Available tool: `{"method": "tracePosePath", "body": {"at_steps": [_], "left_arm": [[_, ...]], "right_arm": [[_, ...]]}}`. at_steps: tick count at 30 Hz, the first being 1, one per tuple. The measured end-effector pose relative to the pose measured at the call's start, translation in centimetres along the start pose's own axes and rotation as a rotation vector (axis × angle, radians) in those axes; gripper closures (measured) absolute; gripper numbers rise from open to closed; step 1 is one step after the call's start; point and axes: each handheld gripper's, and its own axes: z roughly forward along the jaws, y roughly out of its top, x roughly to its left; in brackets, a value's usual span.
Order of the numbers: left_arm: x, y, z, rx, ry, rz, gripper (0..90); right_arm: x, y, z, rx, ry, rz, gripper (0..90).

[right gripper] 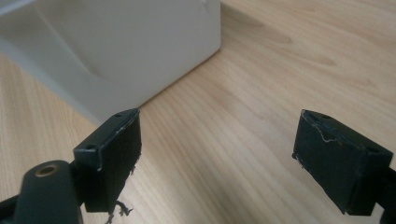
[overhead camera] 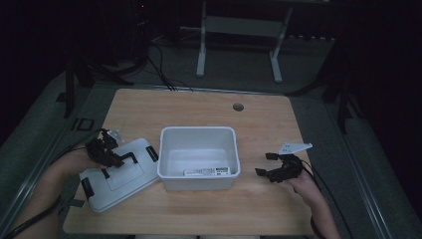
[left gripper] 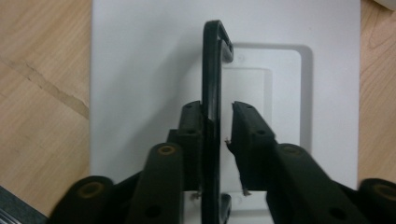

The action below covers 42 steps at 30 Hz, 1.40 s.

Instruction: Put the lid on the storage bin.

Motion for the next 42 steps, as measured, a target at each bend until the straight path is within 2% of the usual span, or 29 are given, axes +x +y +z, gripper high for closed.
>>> {"method": "tracePosePath", "body": {"at_steps": [1,2,3,10,13,16,17,19,20,21,23,25,27,28,29,30,31,32,34,39,41,42], "left_arm": [[0.0,0.0,0.0,-0.002,-0.018,-0.006,80.9],[0.0,0.0,0.0,-0.002,-0.018,-0.006,81.5],[-0.1,0.0,0.0,0.0,-0.041,0.003,82.2],[-0.3,0.1,-0.4,0.016,-0.03,0.026,83.4],[-0.2,-0.1,-1.7,0.005,-0.017,0.025,83.4],[-0.2,-0.2,-2.2,0.007,-0.007,0.024,83.4],[-0.3,-0.5,-3.6,-0.01,0.009,0.019,83.4],[-0.4,-0.7,-4.7,-0.025,0.02,0.026,83.4],[-0.4,-0.7,-4.7,-0.025,0.02,0.026,83.4],[-0.6,-0.8,-5.9,-0.033,0.032,0.034,83.4],[-0.6,-0.9,-6.5,-0.036,0.039,0.033,83.4],[-0.8,-1.0,-8.3,-0.049,0.045,0.047,83.4],[-0.9,-1.1,-8.9,-0.054,0.047,0.054,83.4],[-1.0,-1.0,-10.0,-0.067,0.06,0.053,83.4],[-1.0,-1.0,-10.0,-0.067,0.06,0.053,83.4],[-1.1,-0.7,-11.2,-0.085,0.072,0.052,83.4],[-1.1,-0.7,-11.2,-0.085,0.072,0.052,83.5],[-1.4,-0.2,-12.2,-0.097,0.082,0.064,83.5],[-1.6,0.1,-12.6,-0.105,0.081,0.066,83.5],[-2.3,1.8,-14.2,-0.154,0.083,0.107,83.4],[-2.8,3.2,-14.2,-0.148,0.078,0.141,83.5],[-2.8,3.2,-14.2,-0.148,0.078,0.141,83.5]], "right_arm": [[0.0,-0.5,0.0,0.004,-0.006,0.002,14.9],[0.0,-0.5,0.0,0.004,-0.006,0.002,14.9],[0.0,-0.9,-0.1,0.007,-0.007,0.01,14.9],[-0.3,-1.8,-0.5,-0.008,-0.01,0.049,14.9],[-0.2,-2.3,-0.5,-0.006,-0.007,0.051,14.9],[-0.2,-2.3,-0.5,-0.004,-0.007,0.053,14.9],[-0.3,-2.5,-0.5,-0.01,-0.01,0.061,14.9],[-0.3,-2.6,-0.6,-0.015,-0.008,0.063,14.9],[-0.3,-2.6,-0.6,-0.015,-0.008,0.063,14.9],[-0.3,-2.6,-0.6,-0.013,-0.008,0.064,14.9],[-0.3,-2.7,-0.6,-0.008,-0.008,0.066,14.9],[-0.3,-2.8,-0.6,-0.005,-0.008,0.062,14.9],[-0.2,-2.8,-0.6,-0.005,-0.008,0.062,14.9],[-0.2,-2.8,-0.7,-0.006,-0.007,0.06,14.9],[-0.2,-2.8,-0.7,-0.008,-0.007,0.063,14.9],[-0.2,-2.9,-0.7,-0.009,-0.008,0.066,14.9],[-0.2,-2.9,-0.7,-0.009,-0.008,0.066,14.9],[-0.3,-2.9,-0.7,-0.01,-0.007,0.068,14.9],[-0.2,-2.9,-0.6,-0.007,-0.007,0.067,14.9],[-0.2,-2.9,-0.6,-0.012,-0.002,0.067,14.9],[-0.2,-2.9,-0.6,-0.013,0.0,0.07,14.9],[-0.2,-2.9,-0.6,-0.013,0.0,0.07,14.9]]}}
